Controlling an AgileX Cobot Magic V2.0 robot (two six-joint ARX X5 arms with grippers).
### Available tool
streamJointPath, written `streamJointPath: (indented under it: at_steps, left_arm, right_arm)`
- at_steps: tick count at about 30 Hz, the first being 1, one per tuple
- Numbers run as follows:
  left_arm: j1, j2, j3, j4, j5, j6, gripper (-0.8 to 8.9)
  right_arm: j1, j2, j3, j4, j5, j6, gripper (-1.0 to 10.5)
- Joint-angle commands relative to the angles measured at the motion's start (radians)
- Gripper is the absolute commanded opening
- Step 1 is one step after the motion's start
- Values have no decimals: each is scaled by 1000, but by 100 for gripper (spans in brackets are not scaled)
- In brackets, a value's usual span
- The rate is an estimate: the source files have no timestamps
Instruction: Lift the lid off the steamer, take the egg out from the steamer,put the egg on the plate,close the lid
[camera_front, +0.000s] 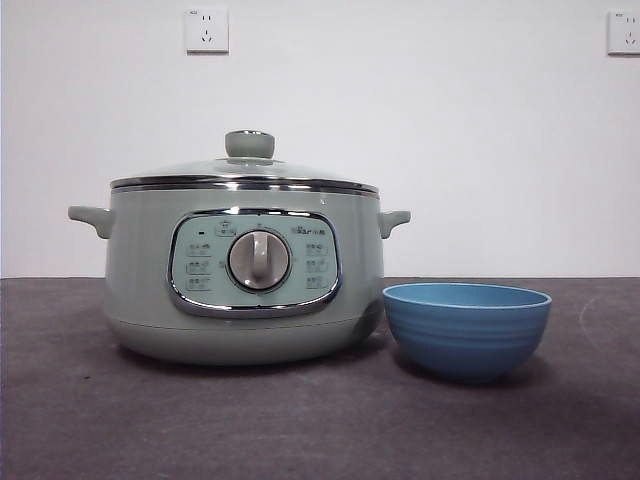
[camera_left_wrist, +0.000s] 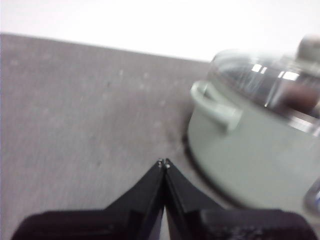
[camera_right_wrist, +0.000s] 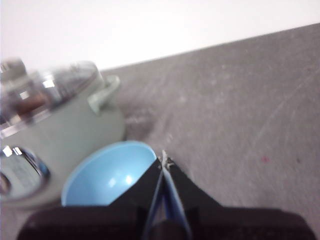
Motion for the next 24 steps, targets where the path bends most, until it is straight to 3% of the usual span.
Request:
streamJointPath:
  at_steps: [1, 4, 11, 18, 24]
  left_arm:
    - [2, 4, 69, -19, 4, -50, -7]
    - [2, 22, 143, -58, 21, -65, -7]
    - [2, 134, 310, -172, 150, -62, -7]
    - [2, 289, 485, -301, 348, -8, -7]
    - [2, 391, 583, -414, 433, 69, -7]
  right_arm:
    - [0, 31, 55, 6, -2, 43, -11]
    - [0, 86, 129, -15, -11, 42, -11]
    - [0, 284, 344, -111, -148, 20, -11]
    - [1, 540, 582, -382, -310, -195, -11]
    - [1, 702, 743, -598, -420, -344, -11]
